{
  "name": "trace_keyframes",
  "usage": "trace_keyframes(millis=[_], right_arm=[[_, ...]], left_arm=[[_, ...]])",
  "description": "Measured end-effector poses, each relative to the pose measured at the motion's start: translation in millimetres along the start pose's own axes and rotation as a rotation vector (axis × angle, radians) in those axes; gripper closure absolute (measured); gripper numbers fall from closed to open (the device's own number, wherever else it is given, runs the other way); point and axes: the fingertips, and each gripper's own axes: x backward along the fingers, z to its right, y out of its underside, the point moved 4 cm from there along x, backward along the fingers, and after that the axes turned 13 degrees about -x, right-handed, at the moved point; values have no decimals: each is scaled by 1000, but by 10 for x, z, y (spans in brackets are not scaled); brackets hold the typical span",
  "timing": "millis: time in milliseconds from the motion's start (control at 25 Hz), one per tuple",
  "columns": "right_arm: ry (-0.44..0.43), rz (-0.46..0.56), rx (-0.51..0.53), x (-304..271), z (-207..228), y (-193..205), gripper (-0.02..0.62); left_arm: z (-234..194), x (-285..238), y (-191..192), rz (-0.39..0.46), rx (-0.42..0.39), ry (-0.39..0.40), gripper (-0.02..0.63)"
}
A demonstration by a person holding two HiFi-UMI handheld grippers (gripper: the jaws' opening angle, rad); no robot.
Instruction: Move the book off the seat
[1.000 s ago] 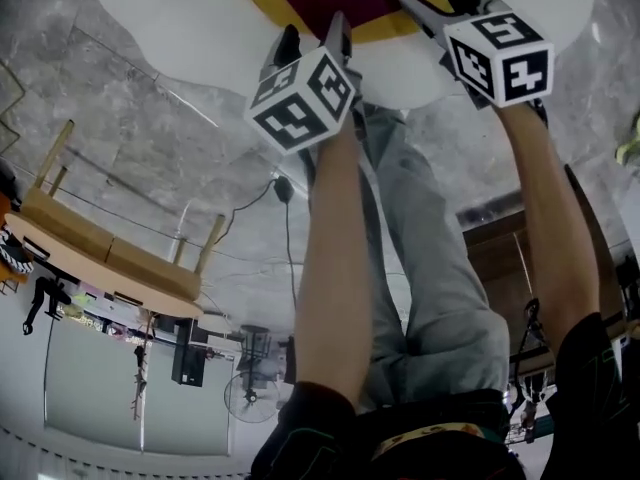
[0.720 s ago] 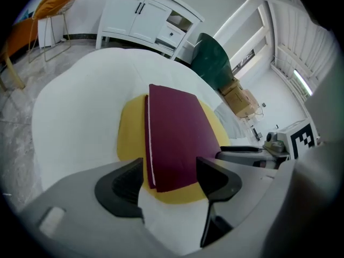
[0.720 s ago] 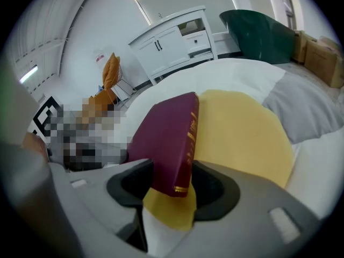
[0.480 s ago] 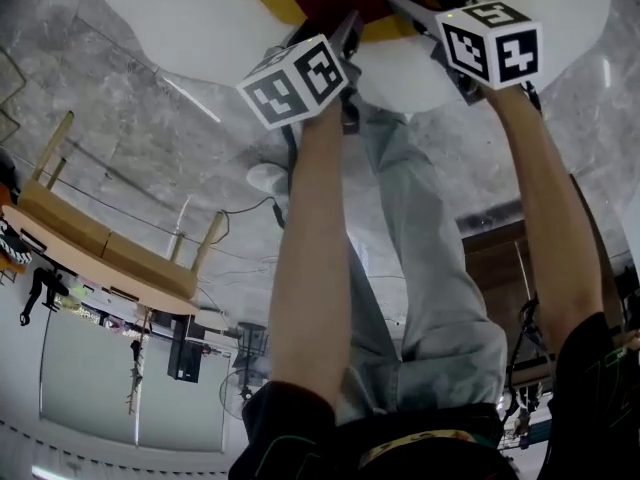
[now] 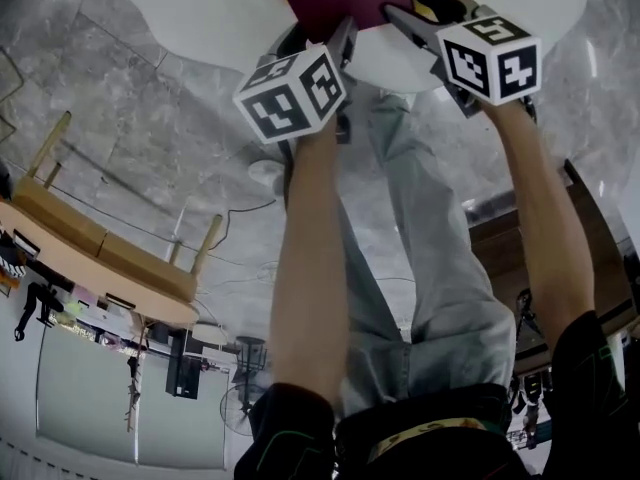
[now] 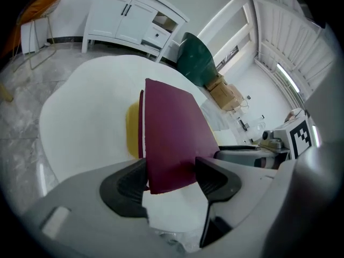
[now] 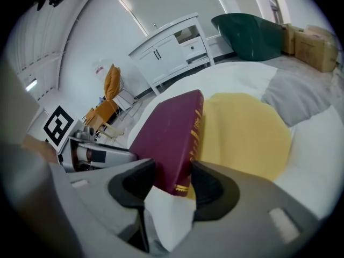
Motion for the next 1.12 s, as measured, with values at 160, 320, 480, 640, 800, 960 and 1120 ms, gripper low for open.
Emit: trace_keyframes(millis=[160, 320, 480, 640, 800, 960, 1120], right_arm=[[-2, 13, 37, 15, -487, 41, 394], [-27, 21, 106, -58, -1113, 91, 396], [-103, 13, 215, -289, -1862, 78, 396], [-174, -12, 298, -545, -2600, 193, 396], [-221, -21, 348, -802, -3414, 371, 396], [-285, -74, 448, -952, -4160, 530, 396], [-347, -89, 533, -1054, -4929, 570, 397]], left_arm=[[-177, 451, 80, 41, 27, -18, 314], [-481, 1007, 205, 88, 80, -49, 314], [-928, 1641, 340, 170, 146, -129, 314], [-1374, 2253, 598, 241, 216, -200, 314], [-1881, 2918, 858, 290, 254, -251, 314], [-2175, 3553, 1158, 347, 352, -326, 314], [-2479, 4201, 1290, 407, 416, -396, 314]])
